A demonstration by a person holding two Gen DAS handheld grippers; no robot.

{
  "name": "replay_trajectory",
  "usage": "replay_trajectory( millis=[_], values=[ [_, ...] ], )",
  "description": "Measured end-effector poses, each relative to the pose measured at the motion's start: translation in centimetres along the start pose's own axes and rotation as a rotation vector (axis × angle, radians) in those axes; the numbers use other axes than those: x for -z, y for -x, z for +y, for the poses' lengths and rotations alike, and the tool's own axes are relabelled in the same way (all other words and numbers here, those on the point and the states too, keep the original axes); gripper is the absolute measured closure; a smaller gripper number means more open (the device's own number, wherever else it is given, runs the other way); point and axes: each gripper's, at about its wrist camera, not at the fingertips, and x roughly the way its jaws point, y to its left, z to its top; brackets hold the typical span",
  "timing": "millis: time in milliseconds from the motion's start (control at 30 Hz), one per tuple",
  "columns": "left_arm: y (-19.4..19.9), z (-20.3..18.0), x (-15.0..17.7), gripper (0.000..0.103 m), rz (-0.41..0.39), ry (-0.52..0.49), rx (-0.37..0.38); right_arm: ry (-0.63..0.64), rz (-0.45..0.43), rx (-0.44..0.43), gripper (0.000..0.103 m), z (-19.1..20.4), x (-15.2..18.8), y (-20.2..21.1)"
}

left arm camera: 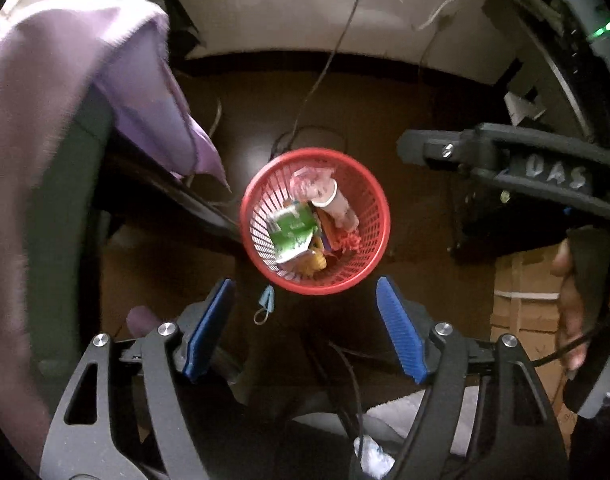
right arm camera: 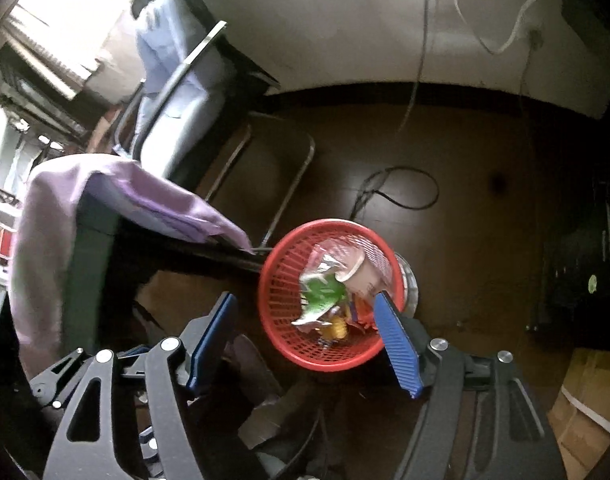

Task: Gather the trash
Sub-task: 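Raise both open tools from the basket and move them over the table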

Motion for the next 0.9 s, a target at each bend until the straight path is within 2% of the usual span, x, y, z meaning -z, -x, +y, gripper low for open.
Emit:
replay_trajectory(
  millis=[167, 467, 600, 733, 900],
  values=[
    [4.4, 1.4, 0.9, 0.031, -0.087, 0.040, -0.009, 0.069, -0.037, -0.009, 0.031, 3.4, 0.2, 2.7],
    [11.8, 5.6, 3.4, 0.030, -0.218, 0.084, -0.071, 0.197, -0.090, -0.025, 0.024, 10.9, -0.2, 7.3],
    [15.5, 9.6, 4.3, 0.026, -0.281, 0.163, -0.058, 0.290, -0.135, -0.028, 0.019, 15.6, -0.4, 9.6],
    [18.8, 13.8, 5.2, 0.021, -0.340, 0.261, -0.083, 0.373, -0.165, -0.042, 0.018, 20.0, -0.4, 11.1],
    [21.4, 19.4, 6.9, 0.020, -0.386, 0.393, -0.092, 0.446, -0.180, -0.063, 0.018, 25.0, -0.6, 11.7]
  ],
)
